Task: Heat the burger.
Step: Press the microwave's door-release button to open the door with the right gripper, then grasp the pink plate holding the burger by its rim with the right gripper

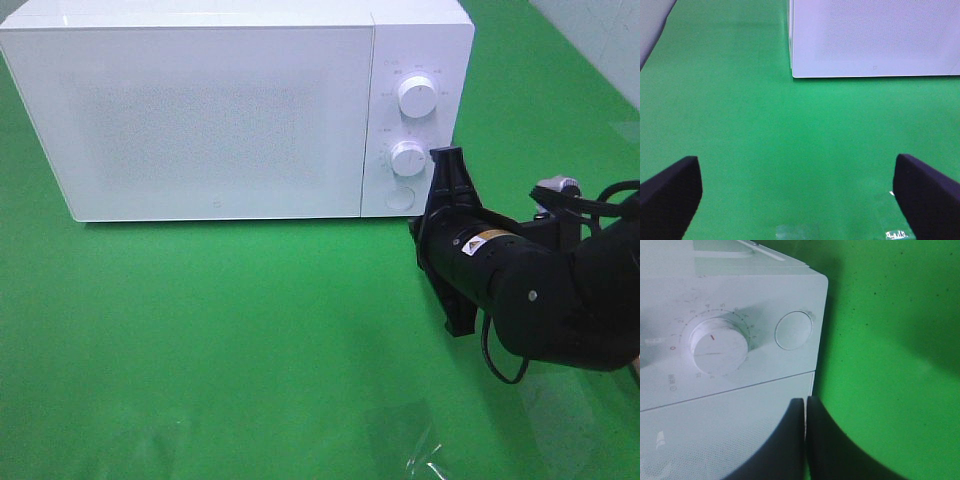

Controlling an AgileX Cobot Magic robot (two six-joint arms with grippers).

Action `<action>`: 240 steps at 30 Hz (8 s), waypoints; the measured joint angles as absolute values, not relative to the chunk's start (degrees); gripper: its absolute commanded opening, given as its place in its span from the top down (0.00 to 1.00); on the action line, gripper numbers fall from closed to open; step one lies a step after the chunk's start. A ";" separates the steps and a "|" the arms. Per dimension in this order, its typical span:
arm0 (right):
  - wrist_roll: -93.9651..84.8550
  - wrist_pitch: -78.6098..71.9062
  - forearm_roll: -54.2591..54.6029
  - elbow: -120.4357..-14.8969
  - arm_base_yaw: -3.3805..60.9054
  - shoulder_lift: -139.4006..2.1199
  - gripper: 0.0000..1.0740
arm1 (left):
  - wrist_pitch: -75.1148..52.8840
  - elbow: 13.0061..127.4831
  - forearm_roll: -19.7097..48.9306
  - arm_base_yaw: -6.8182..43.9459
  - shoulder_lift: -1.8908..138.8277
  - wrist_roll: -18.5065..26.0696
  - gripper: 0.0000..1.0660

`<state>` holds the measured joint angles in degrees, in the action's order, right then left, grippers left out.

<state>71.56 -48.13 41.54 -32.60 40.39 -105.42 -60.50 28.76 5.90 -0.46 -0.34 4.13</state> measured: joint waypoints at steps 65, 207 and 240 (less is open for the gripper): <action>71.68 -45.15 41.48 -51.97 31.97 -120.78 1.00 | -60.50 28.76 5.84 -0.46 -0.34 4.13 0.10; 22.35 51.05 -20.00 -45.61 26.18 -72.88 0.15 | -60.50 28.76 5.79 -0.46 -0.34 4.13 0.10; 14.15 36.55 -12.89 -36.44 6.53 -87.78 0.29 | -60.50 28.76 5.79 -0.46 -0.34 4.13 0.10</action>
<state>14.15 36.55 -12.89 -36.44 6.53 -87.78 -60.50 28.76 5.79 -0.46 -0.34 4.13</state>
